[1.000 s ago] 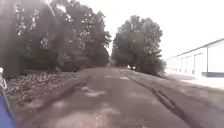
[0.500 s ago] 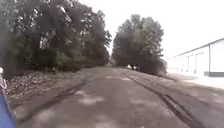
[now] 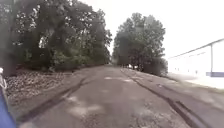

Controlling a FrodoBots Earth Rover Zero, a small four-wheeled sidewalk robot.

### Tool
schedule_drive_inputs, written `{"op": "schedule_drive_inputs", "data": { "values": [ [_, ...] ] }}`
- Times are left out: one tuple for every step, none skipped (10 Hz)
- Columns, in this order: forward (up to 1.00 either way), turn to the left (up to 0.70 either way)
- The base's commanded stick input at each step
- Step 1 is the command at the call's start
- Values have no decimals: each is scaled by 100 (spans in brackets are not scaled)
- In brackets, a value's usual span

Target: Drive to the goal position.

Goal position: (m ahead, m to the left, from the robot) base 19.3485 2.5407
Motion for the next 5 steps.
{"op": "schedule_drive_inputs", "data": {
  "values": [
    [70,-1],
    [70,-1],
    [70,-1],
    [70,-1],
    [70,-1]
  ]
}}
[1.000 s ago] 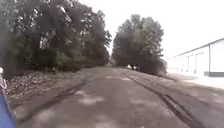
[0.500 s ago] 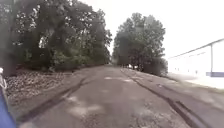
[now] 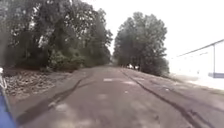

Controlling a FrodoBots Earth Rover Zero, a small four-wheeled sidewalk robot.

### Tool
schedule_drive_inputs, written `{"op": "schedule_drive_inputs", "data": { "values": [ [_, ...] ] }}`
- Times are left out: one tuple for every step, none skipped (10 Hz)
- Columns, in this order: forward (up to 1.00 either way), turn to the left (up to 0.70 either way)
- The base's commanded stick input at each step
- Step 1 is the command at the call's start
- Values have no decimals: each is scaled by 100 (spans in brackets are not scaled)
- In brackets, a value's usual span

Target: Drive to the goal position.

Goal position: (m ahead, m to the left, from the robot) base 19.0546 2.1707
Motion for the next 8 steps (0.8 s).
{"op": "schedule_drive_inputs", "data": {
  "values": [
    [70,-1],
    [70,-1],
    [70,-1],
    [70,-1],
    [70,-1],
    [70,-1],
    [70,-1],
    [70,-1]
  ]
}}
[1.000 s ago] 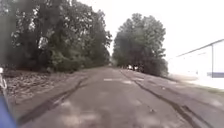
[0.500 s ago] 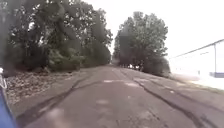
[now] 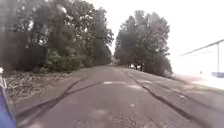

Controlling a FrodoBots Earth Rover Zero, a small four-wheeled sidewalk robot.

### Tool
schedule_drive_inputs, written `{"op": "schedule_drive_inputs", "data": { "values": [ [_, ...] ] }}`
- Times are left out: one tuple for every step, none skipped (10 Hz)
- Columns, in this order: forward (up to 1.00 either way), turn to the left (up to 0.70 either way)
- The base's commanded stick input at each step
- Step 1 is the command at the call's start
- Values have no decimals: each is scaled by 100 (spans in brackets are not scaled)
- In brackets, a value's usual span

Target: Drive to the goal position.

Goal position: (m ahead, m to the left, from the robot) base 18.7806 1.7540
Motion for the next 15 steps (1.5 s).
{"op": "schedule_drive_inputs", "data": {
  "values": [
    [70,-1],
    [70,-1],
    [70,-1],
    [70,-1],
    [70,-1],
    [70,-1],
    [70,-1],
    [70,-1],
    [70,-1],
    [70,-1],
    [70,-1],
    [70,-1],
    [70,-1],
    [70,-1],
    [70,-1]
  ]
}}
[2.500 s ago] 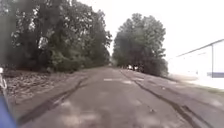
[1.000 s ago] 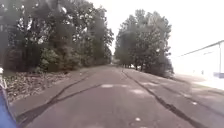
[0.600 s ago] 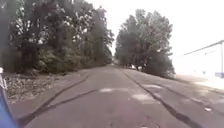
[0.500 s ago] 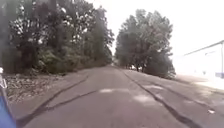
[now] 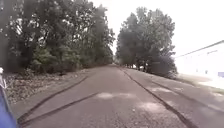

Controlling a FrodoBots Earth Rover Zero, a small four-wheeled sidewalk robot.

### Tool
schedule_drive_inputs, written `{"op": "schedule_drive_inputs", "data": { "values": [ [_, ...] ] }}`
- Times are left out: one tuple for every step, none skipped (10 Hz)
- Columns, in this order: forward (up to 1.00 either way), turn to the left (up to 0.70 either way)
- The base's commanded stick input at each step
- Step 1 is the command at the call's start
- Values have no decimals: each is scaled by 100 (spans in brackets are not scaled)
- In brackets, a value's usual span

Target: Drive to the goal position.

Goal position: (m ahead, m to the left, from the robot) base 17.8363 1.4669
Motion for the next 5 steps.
{"op": "schedule_drive_inputs", "data": {
  "values": [
    [70,-1],
    [70,-1],
    [70,-1],
    [70,-1],
    [70,-1]
  ]
}}
